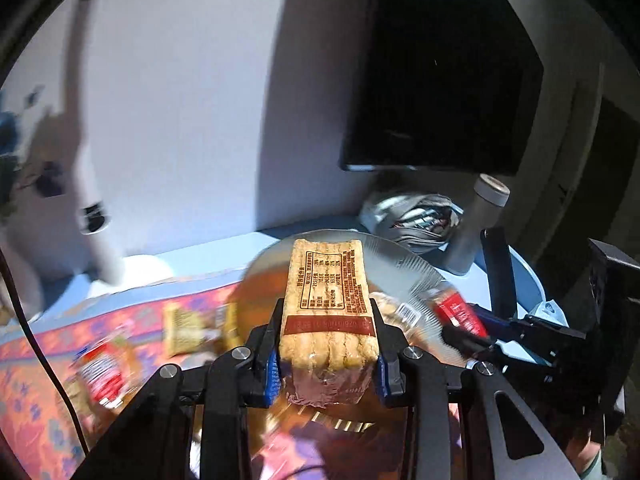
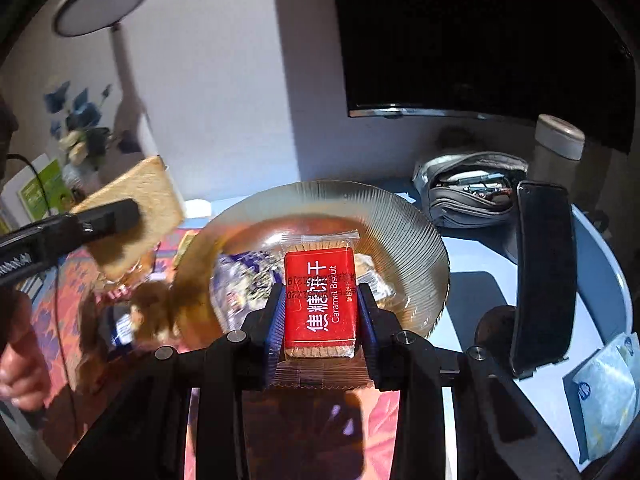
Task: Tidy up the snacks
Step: 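Lift both packs over the glass bowl and open both tools to release, then grasp the cream-stick bag with the left tool while the right tool grasps a bread roll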
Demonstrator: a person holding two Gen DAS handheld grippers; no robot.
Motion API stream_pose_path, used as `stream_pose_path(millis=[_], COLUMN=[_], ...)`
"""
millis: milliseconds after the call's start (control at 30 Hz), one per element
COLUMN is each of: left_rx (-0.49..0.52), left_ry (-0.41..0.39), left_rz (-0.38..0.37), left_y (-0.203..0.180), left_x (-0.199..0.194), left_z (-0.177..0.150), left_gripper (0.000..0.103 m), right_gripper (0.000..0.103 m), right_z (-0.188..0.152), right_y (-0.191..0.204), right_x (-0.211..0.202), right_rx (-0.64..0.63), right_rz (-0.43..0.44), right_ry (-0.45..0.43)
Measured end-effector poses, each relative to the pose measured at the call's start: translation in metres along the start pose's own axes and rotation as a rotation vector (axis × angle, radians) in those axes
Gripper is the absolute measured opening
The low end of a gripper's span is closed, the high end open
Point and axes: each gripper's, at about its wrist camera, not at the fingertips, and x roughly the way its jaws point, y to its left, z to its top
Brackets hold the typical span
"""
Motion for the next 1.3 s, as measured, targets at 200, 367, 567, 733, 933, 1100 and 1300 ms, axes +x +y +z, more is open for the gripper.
stream_pose_path(millis=[200,367,567,733,933,1100,1300], left_rx=[0.005,-0.077,-0.12,-0.12,-0.142,-0.212,-0.273], left_ry=[0.082,0.053,-0.031,-0.101,-0.164,-0.129,-0.023], left_rz=[-0.047,-0.067,-0.021,0.102,0.315,0.428,0.474], left_y=[-0.007,0.014,0.04,0.065,0.101,0.142,0.191], left_x=[0.054,0.039,-0.038,-0.122,-0.208,-0.214,-0.162], left_z=[0.019,0.015,-0.005,-0.026,-0.076,-0.141,-0.214], left_gripper=[0.054,0.07,0.07,0.07,0.07,0.07,0.07], right_gripper=[0.053,0.059,0.059,0.059,0.059,0.063,0.071], right_z=[0.007,-0.002,-0.006,-0.011,-0.035,-0.072,-0.107], right_y=[-0.007,-0.015,-0.001,0.035,0.092,0.134,0.159], right_x=[0.019,0.017,-0.006,-0.033,-0.042,-0.02,0.013], right_rx=[0.014,0.044,0.036,-0.023,-0.122,-0.187,-0.243], right_rz=[0.018,0.038,0.066,0.128,0.228,0.303,0.314], right_ry=[0.021,0.039,0.019,-0.002,0.017,0.089,0.16])
